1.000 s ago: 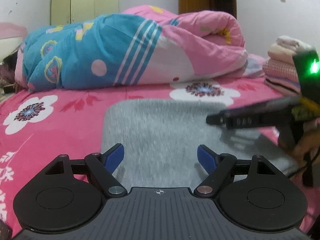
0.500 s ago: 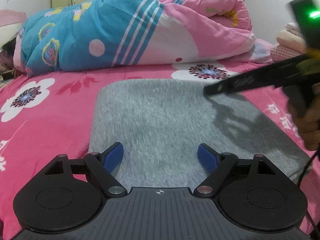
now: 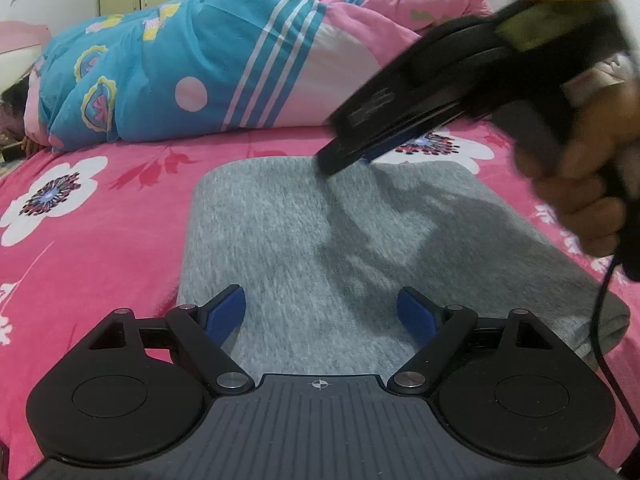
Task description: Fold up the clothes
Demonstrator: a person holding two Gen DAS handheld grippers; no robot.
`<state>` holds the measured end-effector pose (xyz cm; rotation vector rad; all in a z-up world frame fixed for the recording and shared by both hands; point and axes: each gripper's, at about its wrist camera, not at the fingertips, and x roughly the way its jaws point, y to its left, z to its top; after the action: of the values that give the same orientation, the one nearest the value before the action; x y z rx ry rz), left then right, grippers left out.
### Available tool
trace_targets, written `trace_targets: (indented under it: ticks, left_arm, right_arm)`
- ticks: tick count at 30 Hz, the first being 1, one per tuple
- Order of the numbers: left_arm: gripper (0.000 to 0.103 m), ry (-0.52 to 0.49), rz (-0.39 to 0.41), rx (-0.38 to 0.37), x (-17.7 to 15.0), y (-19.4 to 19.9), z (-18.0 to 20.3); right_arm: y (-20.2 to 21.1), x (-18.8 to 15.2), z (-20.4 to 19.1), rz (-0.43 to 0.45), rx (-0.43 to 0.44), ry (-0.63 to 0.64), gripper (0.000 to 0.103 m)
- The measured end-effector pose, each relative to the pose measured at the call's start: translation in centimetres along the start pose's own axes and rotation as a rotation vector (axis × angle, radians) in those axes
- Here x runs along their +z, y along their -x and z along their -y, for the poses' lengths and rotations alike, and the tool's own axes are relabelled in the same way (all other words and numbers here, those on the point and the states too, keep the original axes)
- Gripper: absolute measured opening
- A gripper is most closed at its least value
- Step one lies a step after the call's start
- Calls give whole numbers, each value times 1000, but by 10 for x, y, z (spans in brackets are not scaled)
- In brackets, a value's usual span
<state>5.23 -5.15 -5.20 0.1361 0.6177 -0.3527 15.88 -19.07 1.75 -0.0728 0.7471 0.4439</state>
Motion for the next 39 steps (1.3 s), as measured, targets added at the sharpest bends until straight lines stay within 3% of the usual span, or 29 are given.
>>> trace_targets:
  ticks: [5,9,15,22,27,39]
  left_arm:
    - [84,-3,0,0,-1,-1,0]
    - [85,-7,1,-2,-1,-1,0]
    - [85,-2,0,-1,0,0,-1]
    - [94,20,23,17,-2,0,-4]
    - [94,28,25,29,-3,1,-2]
    - [95,63,26,55,-6,4,-1]
  right_arm:
    - [-39,-7,10,-68,5,-78,39]
    - [-28,-7,17,-50,3,-125,40]
    - [20,-17,12,31,-36,-88,40]
    - [64,-71,4,96,-94,-90,40]
    - [69,-112,4,164,-97,-122,40]
    - [83,-136,-1,307,-123,-171,41]
